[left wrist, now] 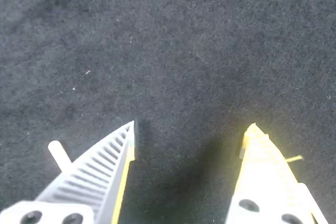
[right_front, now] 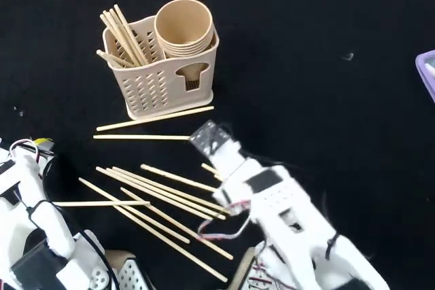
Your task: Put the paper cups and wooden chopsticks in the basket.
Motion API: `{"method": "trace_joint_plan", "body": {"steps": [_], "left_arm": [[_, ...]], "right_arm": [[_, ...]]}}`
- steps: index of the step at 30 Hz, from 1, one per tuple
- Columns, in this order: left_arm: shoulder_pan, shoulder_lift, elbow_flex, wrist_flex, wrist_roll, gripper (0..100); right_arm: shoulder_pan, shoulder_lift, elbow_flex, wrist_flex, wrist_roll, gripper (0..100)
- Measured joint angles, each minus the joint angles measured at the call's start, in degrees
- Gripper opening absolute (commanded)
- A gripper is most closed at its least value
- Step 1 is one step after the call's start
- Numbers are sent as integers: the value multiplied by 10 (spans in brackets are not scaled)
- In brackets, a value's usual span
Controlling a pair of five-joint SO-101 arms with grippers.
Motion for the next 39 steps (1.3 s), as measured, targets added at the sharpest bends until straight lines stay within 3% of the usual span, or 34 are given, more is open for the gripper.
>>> {"method": "trace_joint_plan", "body": {"steps": [8, 14, 24, 32, 39], "left_arm": [[0, 0, 0, 0, 0, 321], [0, 0, 0, 0, 0, 321], [0, 0, 0, 0, 0, 321], [0, 0, 0, 0, 0, 321], [0, 0, 0, 0, 0, 321]], "right_arm": [[13, 120, -61, 1, 44, 239], [16, 194, -113, 2, 55, 5], [23, 226, -156, 32, 55, 10], [20, 90, -229, 172, 57, 10], [8, -62, -296, 219, 57, 10]]}}
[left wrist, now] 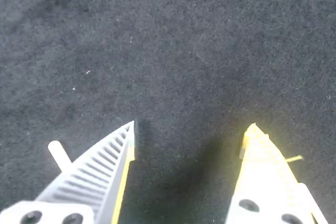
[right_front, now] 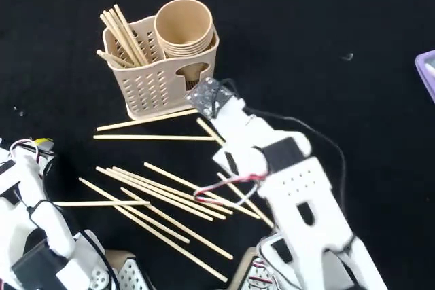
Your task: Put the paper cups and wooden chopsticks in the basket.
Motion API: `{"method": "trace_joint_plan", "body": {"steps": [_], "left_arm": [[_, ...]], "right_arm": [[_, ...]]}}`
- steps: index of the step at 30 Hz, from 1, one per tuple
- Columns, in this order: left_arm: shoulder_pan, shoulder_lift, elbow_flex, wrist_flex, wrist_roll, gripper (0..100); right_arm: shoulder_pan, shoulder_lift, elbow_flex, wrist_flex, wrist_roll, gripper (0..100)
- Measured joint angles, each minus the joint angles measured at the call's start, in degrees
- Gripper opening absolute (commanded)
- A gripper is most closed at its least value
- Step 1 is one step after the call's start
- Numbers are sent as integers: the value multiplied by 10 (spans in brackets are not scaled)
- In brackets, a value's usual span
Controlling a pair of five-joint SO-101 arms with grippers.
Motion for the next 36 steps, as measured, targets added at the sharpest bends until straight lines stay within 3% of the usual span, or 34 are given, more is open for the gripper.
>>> {"method": "trace_joint_plan", "body": {"steps": [6, 13, 18, 20, 28, 32, 36], "left_arm": [[0, 0, 0, 0, 0, 321], [0, 0, 0, 0, 0, 321], [0, 0, 0, 0, 0, 321], [0, 0, 0, 0, 0, 321], [0, 0, 0, 0, 0, 321], [0, 0, 0, 0, 0, 321], [0, 0, 0, 0, 0, 321]], "right_arm": [[-10, -11, 70, 25, 23, 10], [-10, 39, 248, -107, 85, 21], [-11, 70, 259, -156, 88, 172], [-11, 82, 262, -171, 88, 191], [-11, 159, 261, -221, 88, 184], [-9, 200, 234, -222, 88, 14], [-6, 214, 216, -227, 89, 9]]}}
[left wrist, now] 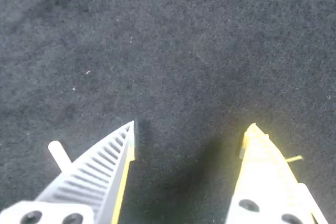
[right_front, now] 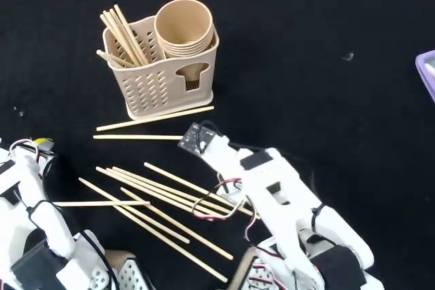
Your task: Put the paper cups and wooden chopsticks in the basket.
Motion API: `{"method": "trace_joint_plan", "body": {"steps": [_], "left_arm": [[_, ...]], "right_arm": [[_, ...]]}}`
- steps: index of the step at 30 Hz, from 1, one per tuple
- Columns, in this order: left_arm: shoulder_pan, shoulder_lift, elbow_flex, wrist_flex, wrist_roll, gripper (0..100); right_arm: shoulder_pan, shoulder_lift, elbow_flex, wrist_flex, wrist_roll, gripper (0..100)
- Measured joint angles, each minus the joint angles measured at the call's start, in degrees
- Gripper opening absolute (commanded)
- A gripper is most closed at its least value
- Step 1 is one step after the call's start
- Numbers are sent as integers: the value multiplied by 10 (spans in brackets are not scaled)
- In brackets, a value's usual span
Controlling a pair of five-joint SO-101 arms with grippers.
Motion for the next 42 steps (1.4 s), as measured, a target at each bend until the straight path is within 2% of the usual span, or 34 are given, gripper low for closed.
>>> {"method": "trace_joint_plan", "body": {"steps": [7, 20, 22, 27, 30, 33, 39, 42], "left_arm": [[0, 0, 0, 0, 0, 321], [0, 0, 0, 0, 0, 321], [0, 0, 0, 0, 0, 321], [0, 0, 0, 0, 0, 321], [0, 0, 0, 0, 0, 321], [0, 0, 0, 0, -19, 321], [0, 0, 0, 0, -29, 321], [0, 0, 0, 0, -29, 321]], "right_arm": [[25, -2, -22, 18, 0, 10], [35, -227, -222, 229, 1, 10], [35, -258, -262, 234, -4, 10], [-11, -281, -347, 201, -89, 10], [-28, -266, -356, 198, -98, 10], [5, -216, -339, 199, -62, 10], [181, -64, -296, 149, 98, 10], [241, 11, -296, 116, 158, 11]]}}
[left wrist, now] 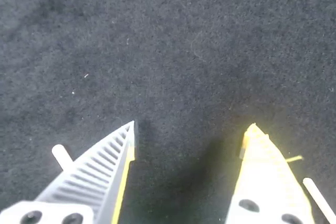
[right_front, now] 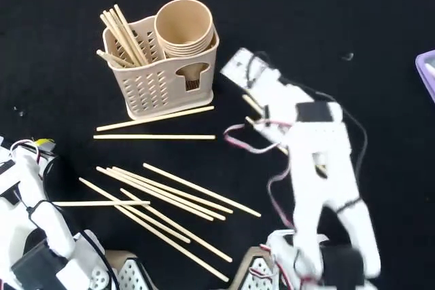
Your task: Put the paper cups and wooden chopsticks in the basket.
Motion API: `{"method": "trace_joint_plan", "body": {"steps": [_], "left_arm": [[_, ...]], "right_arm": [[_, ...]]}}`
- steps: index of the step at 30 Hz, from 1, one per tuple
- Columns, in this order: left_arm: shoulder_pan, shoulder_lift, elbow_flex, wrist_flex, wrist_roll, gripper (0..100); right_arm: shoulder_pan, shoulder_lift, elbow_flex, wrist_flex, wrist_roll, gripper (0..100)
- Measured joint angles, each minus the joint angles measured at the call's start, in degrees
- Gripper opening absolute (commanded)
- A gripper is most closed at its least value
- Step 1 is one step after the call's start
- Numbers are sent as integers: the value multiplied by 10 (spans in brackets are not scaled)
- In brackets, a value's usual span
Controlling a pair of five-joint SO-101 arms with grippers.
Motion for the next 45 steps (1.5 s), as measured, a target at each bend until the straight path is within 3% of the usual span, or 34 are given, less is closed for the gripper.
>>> {"method": "trace_joint_plan", "body": {"steps": [4, 11, 17, 20, 23, 28, 33, 39, 45], "left_arm": [[0, 0, 0, 0, -1, 321], [0, 0, 0, 0, -1, 321], [0, 0, 0, 0, -2, 321], [0, 0, 0, 0, -2, 321], [0, 0, 0, 0, -2, 321], [0, 0, 0, 0, -2, 321], [0, 0, 0, 0, -2, 321], [0, 0, 0, 0, -2, 321], [0, 0, 0, 0, -2, 321]], "right_arm": [[11, 105, 0, -51, 21, 17], [13, 245, 0, -135, 25, 158], [12, 281, -11, -139, 25, 166], [11, 294, -21, -138, 26, 132], [11, 304, -33, -138, 27, 5], [16, 312, -45, -139, 28, 10], [18, 250, -43, -69, 28, 10], [15, 70, -43, 34, 28, 10], [-80, -134, -43, 131, -5, 10]]}}
